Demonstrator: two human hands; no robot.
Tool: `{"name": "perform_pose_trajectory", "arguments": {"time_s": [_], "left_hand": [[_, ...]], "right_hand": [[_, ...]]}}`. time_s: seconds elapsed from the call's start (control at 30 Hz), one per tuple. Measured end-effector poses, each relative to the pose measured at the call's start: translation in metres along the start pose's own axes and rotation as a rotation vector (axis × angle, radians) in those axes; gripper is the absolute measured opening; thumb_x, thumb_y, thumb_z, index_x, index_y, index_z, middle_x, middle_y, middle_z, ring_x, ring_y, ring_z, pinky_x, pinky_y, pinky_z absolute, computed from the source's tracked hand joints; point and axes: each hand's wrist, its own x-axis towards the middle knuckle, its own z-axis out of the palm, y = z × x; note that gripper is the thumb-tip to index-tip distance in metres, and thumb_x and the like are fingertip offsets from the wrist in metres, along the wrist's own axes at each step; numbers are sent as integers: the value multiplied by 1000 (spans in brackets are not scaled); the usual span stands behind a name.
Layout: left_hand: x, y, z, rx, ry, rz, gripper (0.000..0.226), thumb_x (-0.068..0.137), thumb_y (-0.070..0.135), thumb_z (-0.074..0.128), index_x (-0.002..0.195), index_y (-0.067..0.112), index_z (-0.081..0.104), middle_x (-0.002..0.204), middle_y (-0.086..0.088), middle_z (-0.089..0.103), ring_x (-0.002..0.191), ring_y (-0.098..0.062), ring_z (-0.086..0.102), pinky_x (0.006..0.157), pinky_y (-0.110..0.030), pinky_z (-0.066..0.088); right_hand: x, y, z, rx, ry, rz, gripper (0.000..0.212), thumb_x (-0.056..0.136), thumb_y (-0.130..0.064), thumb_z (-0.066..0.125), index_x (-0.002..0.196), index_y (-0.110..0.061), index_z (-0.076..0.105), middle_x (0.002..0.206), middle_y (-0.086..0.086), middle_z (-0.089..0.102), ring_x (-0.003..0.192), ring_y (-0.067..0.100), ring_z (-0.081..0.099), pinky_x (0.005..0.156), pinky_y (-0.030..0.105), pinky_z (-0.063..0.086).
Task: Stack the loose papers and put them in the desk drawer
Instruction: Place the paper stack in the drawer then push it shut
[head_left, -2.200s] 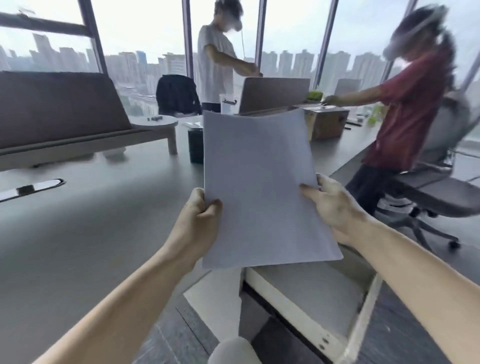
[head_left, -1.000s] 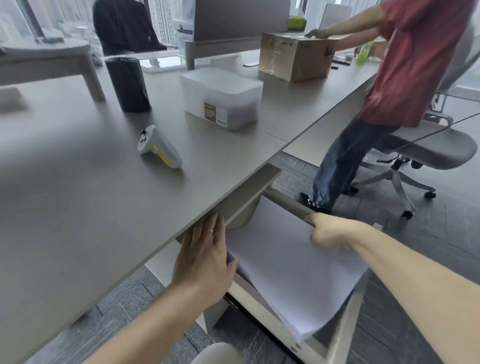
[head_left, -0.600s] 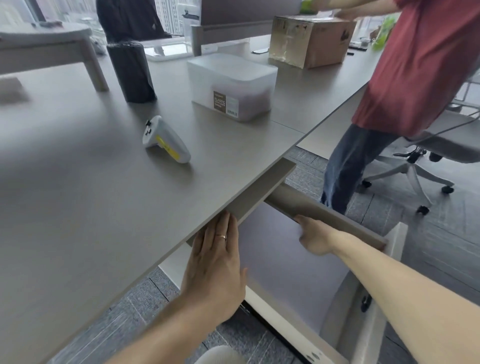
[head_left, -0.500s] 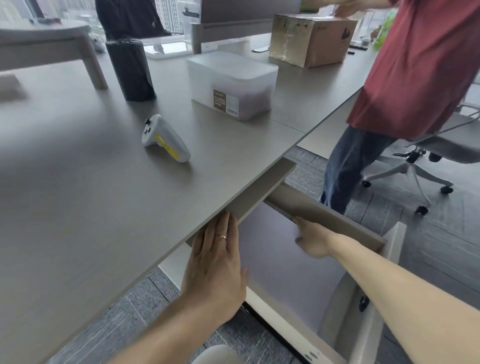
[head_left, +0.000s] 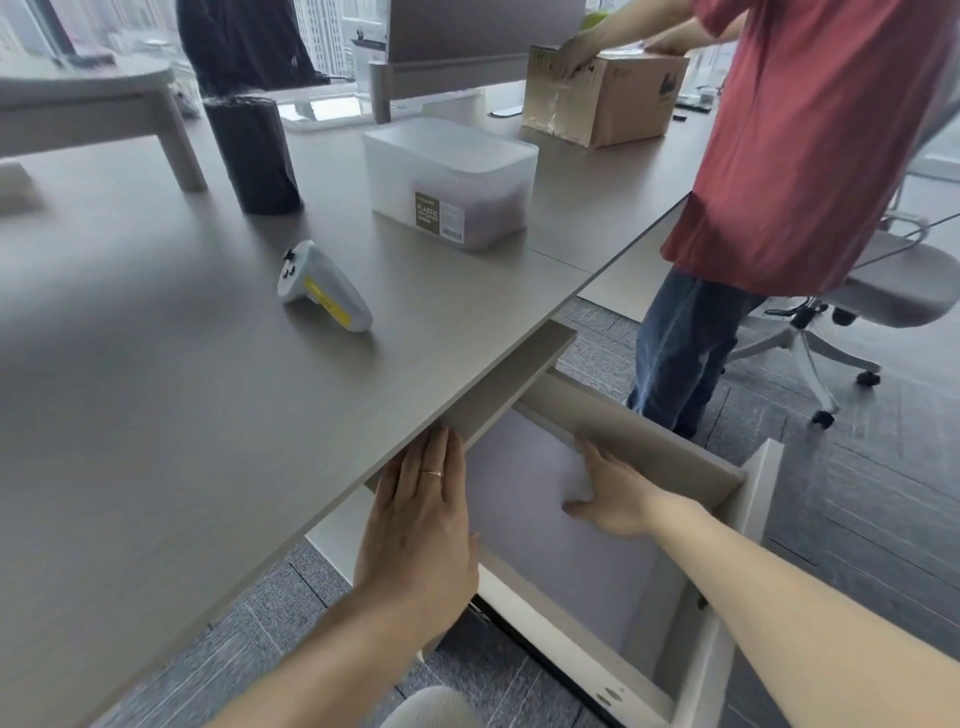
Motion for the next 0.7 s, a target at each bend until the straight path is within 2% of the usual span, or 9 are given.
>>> {"name": "perform_pose_trajectory", "arguments": {"time_s": [0.07,0.13,0.2,0.27,0.37,0.43,0.5,0.57,0.7], "left_hand": [[0,-3,2,39,-27,6,96,86,36,65,162,1,18,170,-16,25,156,-33,26,125,-44,19],[0,-4,1,65,-20,-11,97,78,33,71,159,-1,29,165,-18,37,151,-35,37,122,-45,28],[1,-2,-2,52,-18,-15,96,83,33,67,161,1,21,169,-16,28,155,-33,29,125,-44,22],[2,-1,-3,13,-45,-18,92,94,37,56,164,4,4,174,-13,10,160,-30,12,128,-41,10],[0,1,-9,-9,-37,-23,88,99,43,47,164,6,0,175,-10,5,160,-27,7,129,-39,6],[-3,2,-12,-32,-44,-27,85,100,47,43,164,7,2,175,-9,6,160,-27,9,129,-38,7],[-7,3,-14,-55,-49,-39,84,101,52,37,165,8,2,175,-8,5,160,-26,9,129,-38,7],[-7,3,-16,-90,-58,-59,86,100,59,31,165,11,3,175,-6,6,159,-25,10,129,-38,7],[-6,7,-21,-162,-78,-89,92,96,70,26,165,12,6,175,-5,7,160,-24,9,129,-39,7]], "right_hand": [[-14,2,-16,95,52,-48,106,88,-44,70,166,-20,3,173,5,13,159,28,16,125,43,22],[-41,7,-38,155,165,-71,100,85,-59,68,165,-24,18,168,0,29,156,23,28,124,40,27],[-72,21,-58,41,304,-34,90,89,-60,61,163,-23,26,167,0,33,155,22,27,125,41,26],[-106,45,-68,30,436,145,83,97,-49,57,164,-17,20,171,3,20,159,25,16,125,45,22],[-151,67,-59,333,386,408,86,100,-50,50,166,-13,9,173,7,17,156,29,26,123,46,28],[-163,62,-39,700,298,459,64,104,-43,46,161,-19,29,162,9,41,141,30,48,110,50,47],[-170,43,-23,966,274,425,29,109,-29,40,131,-30,59,124,8,67,105,27,66,89,53,60],[-164,33,-16,1012,316,391,31,111,-24,35,113,-32,65,106,9,73,89,30,68,91,58,59],[-144,19,-17,1110,328,356,35,110,-22,35,108,-29,69,108,11,73,91,31,65,87,59,60]]}}
